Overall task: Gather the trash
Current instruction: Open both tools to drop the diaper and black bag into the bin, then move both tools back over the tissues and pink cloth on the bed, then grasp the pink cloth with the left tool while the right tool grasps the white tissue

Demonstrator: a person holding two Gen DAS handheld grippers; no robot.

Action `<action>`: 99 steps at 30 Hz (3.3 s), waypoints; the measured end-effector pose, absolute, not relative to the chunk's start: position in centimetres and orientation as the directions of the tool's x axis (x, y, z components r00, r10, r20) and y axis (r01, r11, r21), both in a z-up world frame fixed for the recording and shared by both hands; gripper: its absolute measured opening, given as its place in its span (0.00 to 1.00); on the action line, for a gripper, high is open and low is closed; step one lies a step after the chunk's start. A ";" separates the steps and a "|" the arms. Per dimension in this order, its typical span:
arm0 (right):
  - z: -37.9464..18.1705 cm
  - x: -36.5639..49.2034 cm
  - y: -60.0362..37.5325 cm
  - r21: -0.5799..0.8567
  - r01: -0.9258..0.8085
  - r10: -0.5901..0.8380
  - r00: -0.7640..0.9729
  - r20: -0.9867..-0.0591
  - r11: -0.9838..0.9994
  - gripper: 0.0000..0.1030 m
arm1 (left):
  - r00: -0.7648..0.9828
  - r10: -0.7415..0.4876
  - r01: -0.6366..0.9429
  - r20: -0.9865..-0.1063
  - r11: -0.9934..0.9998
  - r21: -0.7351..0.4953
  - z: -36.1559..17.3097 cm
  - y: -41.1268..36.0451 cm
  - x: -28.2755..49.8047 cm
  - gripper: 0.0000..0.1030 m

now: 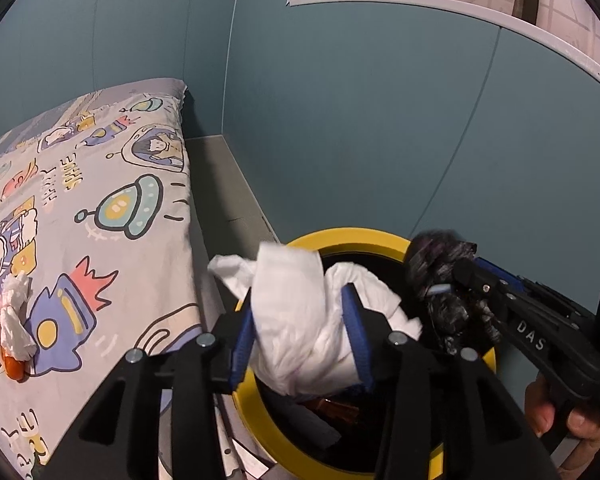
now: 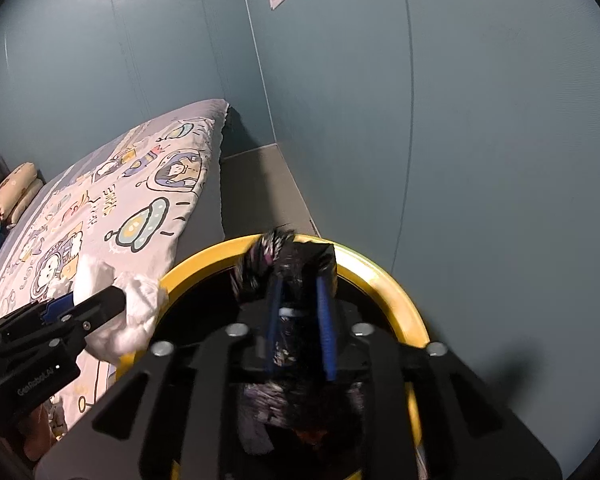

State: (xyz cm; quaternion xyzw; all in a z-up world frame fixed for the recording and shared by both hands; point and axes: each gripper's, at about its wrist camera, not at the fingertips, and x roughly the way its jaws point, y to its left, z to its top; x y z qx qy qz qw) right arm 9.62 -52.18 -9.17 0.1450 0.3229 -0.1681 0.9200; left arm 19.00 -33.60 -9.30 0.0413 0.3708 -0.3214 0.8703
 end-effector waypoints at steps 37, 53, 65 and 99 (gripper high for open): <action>-3.3 12.0 -41.3 0.152 0.204 -0.075 0.799 -0.596 0.967 0.52 | 0.688 -0.247 0.227 -0.682 0.966 -0.121 -7.8 -13.4 25.2 0.75; -5.5 18.0 -30.5 0.149 0.021 0.085 0.737 -0.670 0.989 0.52 | 0.620 0.019 -0.027 -0.784 1.000 0.002 -15.0 0.6 31.2 0.75; -7.1 20.5 -26.2 0.129 -0.058 0.133 0.694 -0.708 0.990 0.52 | 0.574 0.003 0.010 -0.819 1.000 0.011 -18.0 1.4 33.9 0.75; -17.8 32.6 -13.8 0.111 -0.317 0.258 0.470 -0.844 0.942 0.40 | 0.517 -0.100 0.069 -0.850 0.995 -0.075 -21.6 2.7 38.2 0.10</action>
